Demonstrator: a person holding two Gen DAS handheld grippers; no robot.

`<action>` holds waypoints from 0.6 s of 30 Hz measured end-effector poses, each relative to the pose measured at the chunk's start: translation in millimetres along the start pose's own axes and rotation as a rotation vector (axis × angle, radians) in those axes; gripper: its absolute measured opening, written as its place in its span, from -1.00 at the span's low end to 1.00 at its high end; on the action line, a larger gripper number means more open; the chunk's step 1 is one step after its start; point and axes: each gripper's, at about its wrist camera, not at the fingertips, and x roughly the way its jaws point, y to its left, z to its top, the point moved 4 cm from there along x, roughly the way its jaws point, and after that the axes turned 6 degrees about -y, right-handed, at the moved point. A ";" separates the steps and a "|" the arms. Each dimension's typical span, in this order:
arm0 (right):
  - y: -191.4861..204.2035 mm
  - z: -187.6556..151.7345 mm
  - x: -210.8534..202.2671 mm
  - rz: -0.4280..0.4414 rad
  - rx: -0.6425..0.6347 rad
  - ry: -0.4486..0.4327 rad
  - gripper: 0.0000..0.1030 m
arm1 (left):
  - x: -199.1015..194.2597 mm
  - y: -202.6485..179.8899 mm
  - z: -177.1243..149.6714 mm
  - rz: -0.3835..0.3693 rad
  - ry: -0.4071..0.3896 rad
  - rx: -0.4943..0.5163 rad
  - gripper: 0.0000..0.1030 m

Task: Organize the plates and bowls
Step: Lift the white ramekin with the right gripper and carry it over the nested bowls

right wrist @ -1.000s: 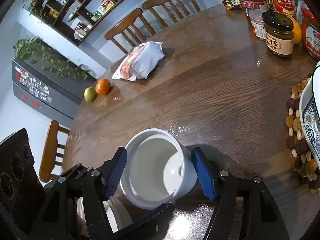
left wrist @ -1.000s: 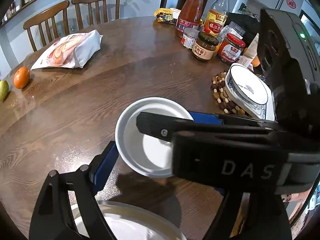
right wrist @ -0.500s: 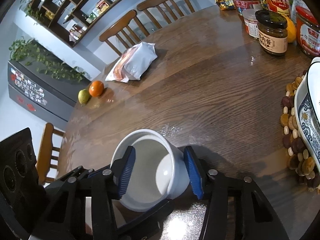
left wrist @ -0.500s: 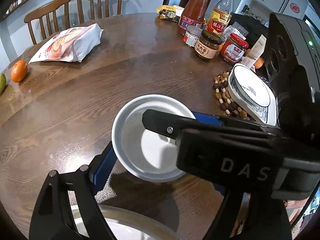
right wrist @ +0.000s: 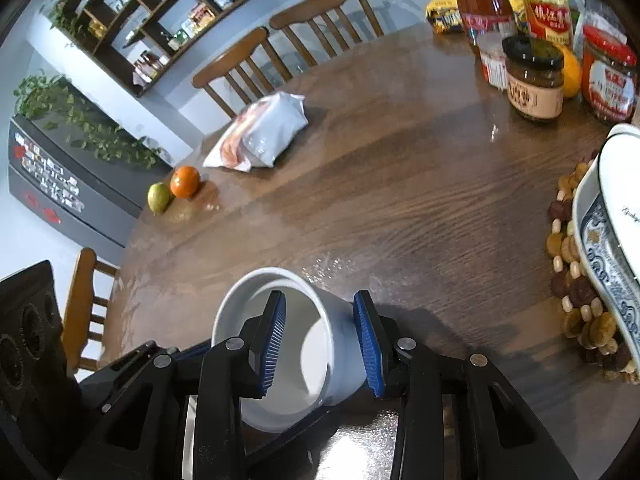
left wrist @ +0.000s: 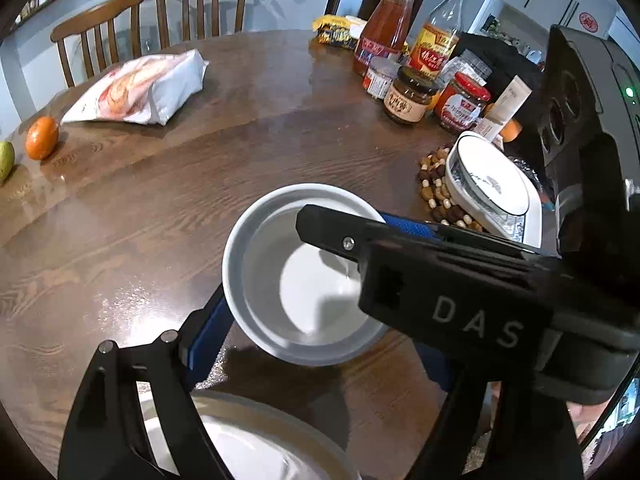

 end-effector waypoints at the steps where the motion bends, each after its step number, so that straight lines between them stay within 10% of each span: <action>1: 2.1 0.2 -3.4 0.001 -0.007 -0.010 -0.24 | -3.1 -1.2 0.5 0.001 -0.004 0.004 0.58; 18: 49.8 1.2 -43.6 0.105 -0.070 -0.116 -0.24 | -58.8 7.2 -5.8 0.026 -0.034 -0.032 0.58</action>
